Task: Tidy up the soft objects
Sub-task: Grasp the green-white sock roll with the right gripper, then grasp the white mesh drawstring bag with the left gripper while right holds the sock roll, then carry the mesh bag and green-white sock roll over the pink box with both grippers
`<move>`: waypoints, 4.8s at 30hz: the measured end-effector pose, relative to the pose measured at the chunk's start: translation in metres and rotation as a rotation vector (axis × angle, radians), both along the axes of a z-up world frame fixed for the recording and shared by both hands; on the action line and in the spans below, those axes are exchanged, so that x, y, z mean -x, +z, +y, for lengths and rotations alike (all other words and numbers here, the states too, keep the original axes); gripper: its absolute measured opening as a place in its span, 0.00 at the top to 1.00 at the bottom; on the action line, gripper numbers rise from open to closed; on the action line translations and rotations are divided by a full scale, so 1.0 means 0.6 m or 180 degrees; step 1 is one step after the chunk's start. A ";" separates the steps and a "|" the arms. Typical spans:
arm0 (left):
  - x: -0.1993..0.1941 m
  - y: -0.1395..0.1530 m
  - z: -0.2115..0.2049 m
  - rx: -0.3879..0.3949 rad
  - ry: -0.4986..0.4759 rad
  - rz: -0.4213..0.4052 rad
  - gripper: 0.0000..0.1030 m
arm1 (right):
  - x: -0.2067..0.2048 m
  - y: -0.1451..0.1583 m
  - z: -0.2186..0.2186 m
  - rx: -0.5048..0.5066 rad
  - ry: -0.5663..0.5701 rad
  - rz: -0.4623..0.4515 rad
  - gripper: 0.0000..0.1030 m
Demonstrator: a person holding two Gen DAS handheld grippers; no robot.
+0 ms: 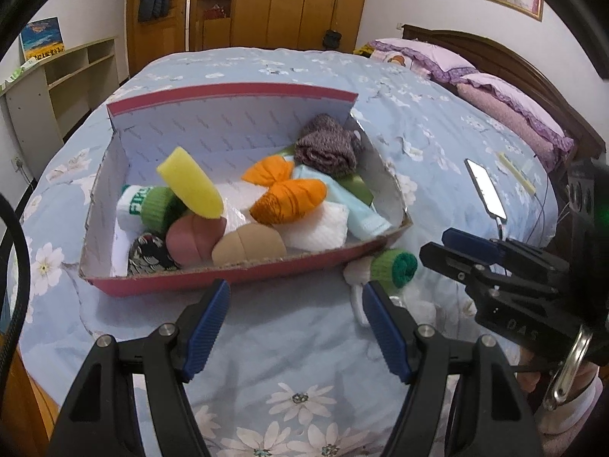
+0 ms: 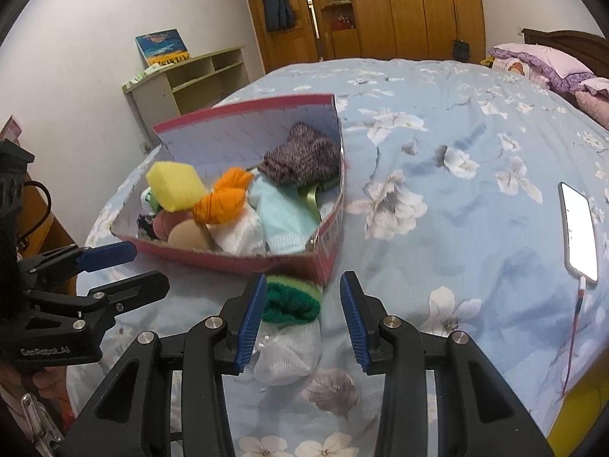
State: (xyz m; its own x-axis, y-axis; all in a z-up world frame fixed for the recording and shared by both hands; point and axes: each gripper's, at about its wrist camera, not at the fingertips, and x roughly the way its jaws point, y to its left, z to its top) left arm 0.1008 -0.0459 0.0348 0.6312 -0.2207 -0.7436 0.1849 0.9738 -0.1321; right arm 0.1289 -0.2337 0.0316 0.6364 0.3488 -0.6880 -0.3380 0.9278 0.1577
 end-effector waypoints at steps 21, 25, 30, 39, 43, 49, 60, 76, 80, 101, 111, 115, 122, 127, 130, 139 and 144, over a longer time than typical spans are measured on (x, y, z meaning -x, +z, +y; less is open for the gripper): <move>0.000 -0.059 0.004 -0.0004 -0.0022 0.0255 0.27 | -0.036 -0.072 0.051 0.0156 0.0091 0.0305 0.51; 0.000 -0.060 0.007 0.0003 -0.0005 0.0259 0.27 | -0.037 -0.072 0.043 0.0007 0.0089 0.0341 0.56; 0.001 -0.060 0.007 0.0009 -0.0008 0.0253 0.27 | -0.030 -0.061 0.029 -0.0161 0.0105 0.0310 0.64; 0.004 -0.056 -0.008 0.0055 -0.0107 0.0283 0.27 | -0.003 -0.013 0.007 -0.0228 0.0091 -0.0003 0.64; 0.004 -0.053 -0.025 0.0091 -0.0203 0.0294 0.27 | 0.002 -0.002 -0.016 -0.0229 -0.0005 -0.0078 0.64; 0.001 -0.052 -0.057 0.0146 -0.0369 0.0296 0.27 | 0.009 -0.006 -0.049 -0.0165 -0.0092 -0.0076 0.64; -0.012 -0.072 -0.120 0.0124 -0.0598 0.0347 0.27 | 0.017 -0.016 -0.087 -0.0084 -0.0136 -0.0072 0.64; -0.022 -0.124 -0.171 -0.0377 -0.0661 0.0310 0.23 | 0.016 -0.035 -0.108 -0.0222 -0.0174 -0.0042 0.64; -0.019 -0.131 -0.179 -0.0421 -0.0703 0.0281 0.16 | 0.017 -0.035 -0.108 -0.0223 -0.0172 -0.0048 0.64; 0.000 -0.108 -0.158 -0.0434 -0.0769 0.0082 0.76 | 0.024 -0.036 -0.101 -0.0209 -0.0149 -0.0046 0.64; 0.011 -0.092 -0.143 -0.0201 -0.0856 0.0110 0.76 | 0.027 -0.035 -0.097 -0.0203 -0.0120 -0.0046 0.64; 0.017 -0.082 -0.154 -0.0304 -0.0882 -0.0029 0.66 | 0.027 -0.036 -0.097 -0.0214 -0.0119 -0.0045 0.64; 0.001 -0.079 -0.143 -0.0166 -0.0703 0.0008 0.60 | 0.026 -0.038 -0.098 -0.0215 -0.0122 -0.0038 0.64; -0.014 -0.068 -0.135 0.0073 -0.0632 -0.0081 0.60 | 0.024 -0.043 -0.098 -0.0222 -0.0107 -0.0025 0.64; -0.025 -0.070 -0.143 0.0010 -0.0638 -0.0128 0.60 | 0.020 -0.046 -0.095 -0.0213 -0.0099 -0.0002 0.64; -0.039 -0.077 -0.150 0.0088 -0.0730 -0.0148 0.75 | 0.016 -0.051 -0.092 -0.0190 -0.0084 0.0025 0.64; -0.032 -0.069 -0.135 0.0185 -0.0691 -0.0157 0.81 | 0.017 -0.050 -0.090 -0.0182 -0.0091 0.0028 0.64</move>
